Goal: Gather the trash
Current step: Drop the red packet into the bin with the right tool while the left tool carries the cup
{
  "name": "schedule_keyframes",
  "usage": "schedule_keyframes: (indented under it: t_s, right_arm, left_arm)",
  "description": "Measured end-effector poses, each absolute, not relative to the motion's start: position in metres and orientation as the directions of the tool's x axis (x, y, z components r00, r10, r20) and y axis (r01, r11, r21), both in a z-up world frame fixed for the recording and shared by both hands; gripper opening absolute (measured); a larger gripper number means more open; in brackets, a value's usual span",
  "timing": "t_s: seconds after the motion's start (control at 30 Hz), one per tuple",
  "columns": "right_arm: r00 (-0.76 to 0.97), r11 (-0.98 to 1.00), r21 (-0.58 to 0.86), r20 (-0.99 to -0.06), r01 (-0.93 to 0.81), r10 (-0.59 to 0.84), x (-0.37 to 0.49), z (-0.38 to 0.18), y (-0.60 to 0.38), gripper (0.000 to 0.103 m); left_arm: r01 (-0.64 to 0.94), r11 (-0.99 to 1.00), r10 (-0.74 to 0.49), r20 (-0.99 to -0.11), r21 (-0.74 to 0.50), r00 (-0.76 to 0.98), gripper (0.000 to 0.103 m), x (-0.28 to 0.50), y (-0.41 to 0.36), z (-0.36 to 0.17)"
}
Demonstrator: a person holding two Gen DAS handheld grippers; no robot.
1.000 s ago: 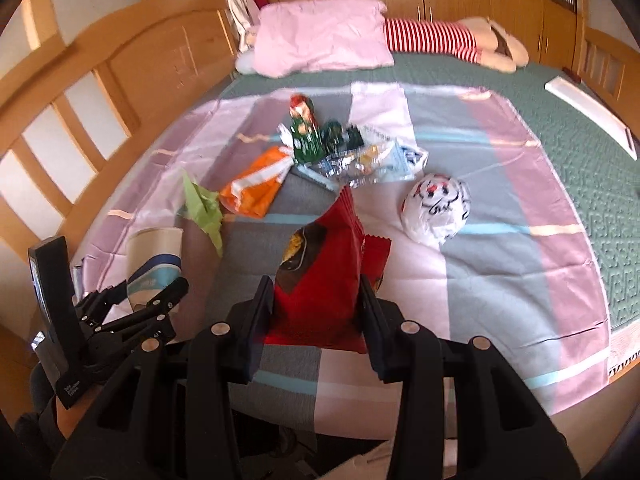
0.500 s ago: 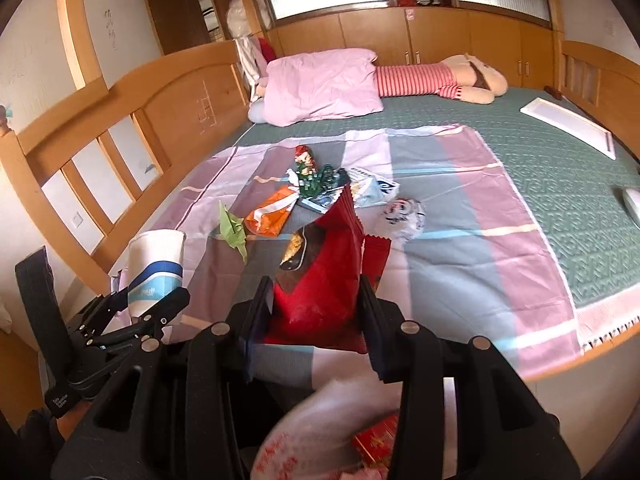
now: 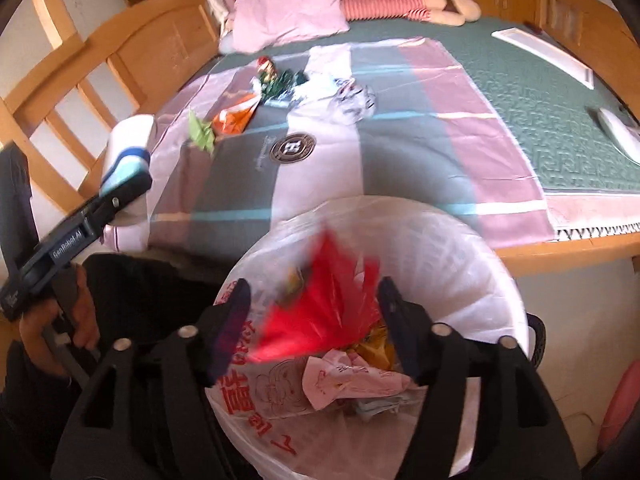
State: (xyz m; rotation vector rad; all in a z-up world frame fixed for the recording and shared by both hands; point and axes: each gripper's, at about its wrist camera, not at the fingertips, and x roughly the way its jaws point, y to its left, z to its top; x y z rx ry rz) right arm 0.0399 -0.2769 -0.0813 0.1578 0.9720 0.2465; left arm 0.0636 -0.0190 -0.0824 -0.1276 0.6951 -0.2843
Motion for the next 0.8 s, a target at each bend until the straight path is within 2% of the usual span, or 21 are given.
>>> schedule_keyframes:
  t_s: [0.13, 0.3, 0.33, 0.43, 0.5, 0.57, 0.67, 0.77, 0.8]
  right_arm:
    - [0.651, 0.944, 0.325, -0.704, -0.06, 0.284, 0.037, -0.054, -0.306, 0.079]
    - [0.752, 0.905, 0.424, -0.608, 0.034, 0.256, 0.031, -0.037, -0.342, 0.082]
    - [0.753, 0.898, 0.439, -0.605, 0.044, 0.259, 0.032, -0.036, -0.346, 0.082]
    - [0.748, 0.895, 0.442, -0.613, 0.059, 0.253, 0.034, -0.038, -0.349, 0.082]
    - [0.744, 0.899, 0.435, -0.619, 0.057, 0.252, 0.038, -0.039, -0.346, 0.082]
    - [0.74, 0.902, 0.429, -0.623, 0.049, 0.256, 0.041, -0.04, -0.343, 0.082]
    - [0.736, 0.907, 0.42, -0.626, 0.037, 0.26, 0.049, -0.039, -0.337, 0.082]
    - [0.723, 0.912, 0.411, -0.636, 0.02, 0.271, 0.063, -0.04, -0.327, 0.082]
    - [0.717, 0.914, 0.405, -0.641, 0.013, 0.274, 0.07, -0.039, -0.321, 0.082]
  left_arm:
    - [0.279, 0.934, -0.357, -0.618, -0.223, 0.701, 0.076, 0.059, -0.032, -0.087]
    - [0.535, 0.798, -0.574, -0.621, -0.277, 0.534, 0.078, 0.047, -0.069, -0.097]
    - [0.579, 0.762, -0.608, -0.628, -0.289, 0.486, 0.079, 0.044, -0.077, -0.1]
    - [0.695, 0.66, -0.655, -0.672, -0.286, 0.345, 0.095, 0.031, -0.108, -0.116]
    - [0.717, 0.661, -0.62, -0.7, -0.224, 0.354, 0.095, 0.025, -0.118, -0.123]
    - [0.701, 0.687, -0.594, -0.704, -0.192, 0.389, 0.095, 0.028, -0.115, -0.124]
    - [0.608, 0.757, -0.577, -0.68, -0.239, 0.452, 0.096, 0.047, -0.089, -0.122]
    - [0.447, 0.847, -0.511, -0.67, -0.287, 0.538, 0.097, 0.072, -0.05, -0.122]
    - [0.365, 0.888, -0.451, -0.683, -0.279, 0.574, 0.097, 0.083, -0.034, -0.125]
